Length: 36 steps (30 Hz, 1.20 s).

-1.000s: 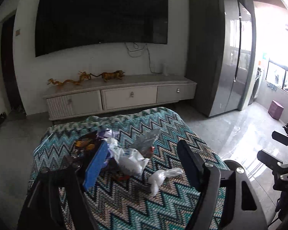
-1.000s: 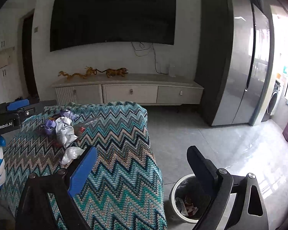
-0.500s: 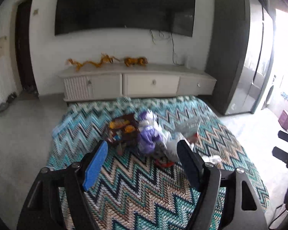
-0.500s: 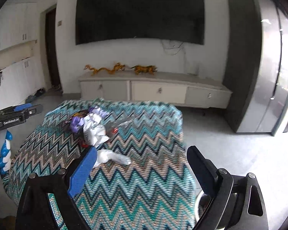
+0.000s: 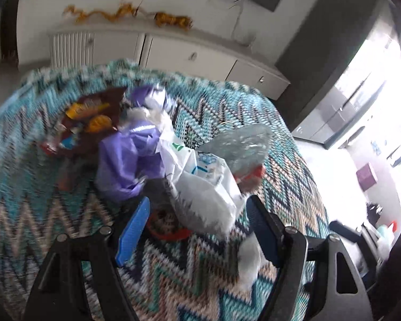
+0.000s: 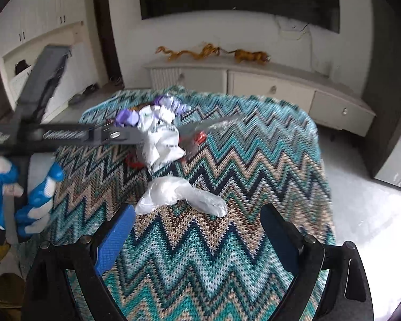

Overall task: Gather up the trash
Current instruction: 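Grasp the white plastic bag with left tool while right tool grasps clear plastic bag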

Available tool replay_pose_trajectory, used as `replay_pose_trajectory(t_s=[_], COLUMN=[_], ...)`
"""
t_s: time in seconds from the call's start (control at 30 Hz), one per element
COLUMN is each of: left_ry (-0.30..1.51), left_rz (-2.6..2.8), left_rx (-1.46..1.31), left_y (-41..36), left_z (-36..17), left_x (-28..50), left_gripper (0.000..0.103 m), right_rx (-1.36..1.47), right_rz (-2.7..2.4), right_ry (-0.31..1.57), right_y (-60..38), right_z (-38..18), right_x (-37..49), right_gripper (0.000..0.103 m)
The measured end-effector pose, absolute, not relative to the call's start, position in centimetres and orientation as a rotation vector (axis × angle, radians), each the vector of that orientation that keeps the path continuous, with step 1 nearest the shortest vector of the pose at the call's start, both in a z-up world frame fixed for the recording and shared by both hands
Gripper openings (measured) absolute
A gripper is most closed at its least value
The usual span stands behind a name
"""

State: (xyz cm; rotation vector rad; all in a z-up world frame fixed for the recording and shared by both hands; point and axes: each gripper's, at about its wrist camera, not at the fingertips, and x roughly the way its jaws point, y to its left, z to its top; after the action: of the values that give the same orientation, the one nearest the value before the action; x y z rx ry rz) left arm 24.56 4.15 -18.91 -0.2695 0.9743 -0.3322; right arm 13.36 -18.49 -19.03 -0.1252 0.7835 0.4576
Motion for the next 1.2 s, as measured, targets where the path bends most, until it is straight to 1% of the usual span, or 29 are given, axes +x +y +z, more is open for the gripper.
replay_pose_trajectory(t_s=[0.13,0.33,0.4,0.43,0.47,0.5,0.57,0.6,0.63,0.73,0.8,1.2], left_ry=[1.01,1.005,0.998,1.0,1.002,1.0,0.998,0.999,0.997,0.985,0.97,0.899], left_rz=[-0.306,-0.319,-0.327,-0.331,-0.337,-0.34,-0.347,-0.352,-0.358,-0.383,-0.4,-0.48], left_rx=[-0.313,-0.346,-0.345,-0.344,-0.346,-0.35,-0.353,-0.356,-0.36,-0.371,-0.372,-0.359], left_y=[3.8,3.8,4.0,4.1,4.1,4.4,4.4,4.4,4.5,4.7,5.0,7.9], left_z=[-20.5,-21.3,-21.4,-21.4,-21.5,-21.5,-21.6,-21.6,-21.5,-21.0,-20.4,-17.8], left_x=[26.0,26.2,26.0,25.8,25.6,25.2,24.6,24.3,23.9,22.4,21.6,15.6], left_gripper=[0.073,0.073,0.066,0.058,0.055,0.053,0.047,0.047,0.045,0.043,0.042,0.043], right_rx=[-0.149,-0.176,-0.177,-0.177,-0.173,-0.164,-0.143,-0.141,-0.139,-0.137,-0.124,-0.06], right_rz=[0.502,0.612,0.629,0.632,0.637,0.647,0.66,0.663,0.667,0.66,0.657,0.616], right_ry=[0.788,0.794,0.812,0.823,0.83,0.844,0.86,0.859,0.86,0.857,0.857,0.843], right_y=[-17.5,-15.3,-14.9,-14.8,-14.8,-14.8,-15.0,-15.1,-15.2,-15.6,-16.2,-18.6], right_z=[-20.0,-21.5,-22.2,-22.7,-23.0,-23.2,-23.7,-23.6,-23.6,-23.2,-23.0,-21.6], right_x=[15.0,17.4,17.9,18.1,18.3,18.3,18.3,18.0,17.8,16.9,16.2,10.8], right_gripper=[0.095,0.095,0.095,0.094,0.085,0.07,0.058,0.052,0.049,0.046,0.044,0.044])
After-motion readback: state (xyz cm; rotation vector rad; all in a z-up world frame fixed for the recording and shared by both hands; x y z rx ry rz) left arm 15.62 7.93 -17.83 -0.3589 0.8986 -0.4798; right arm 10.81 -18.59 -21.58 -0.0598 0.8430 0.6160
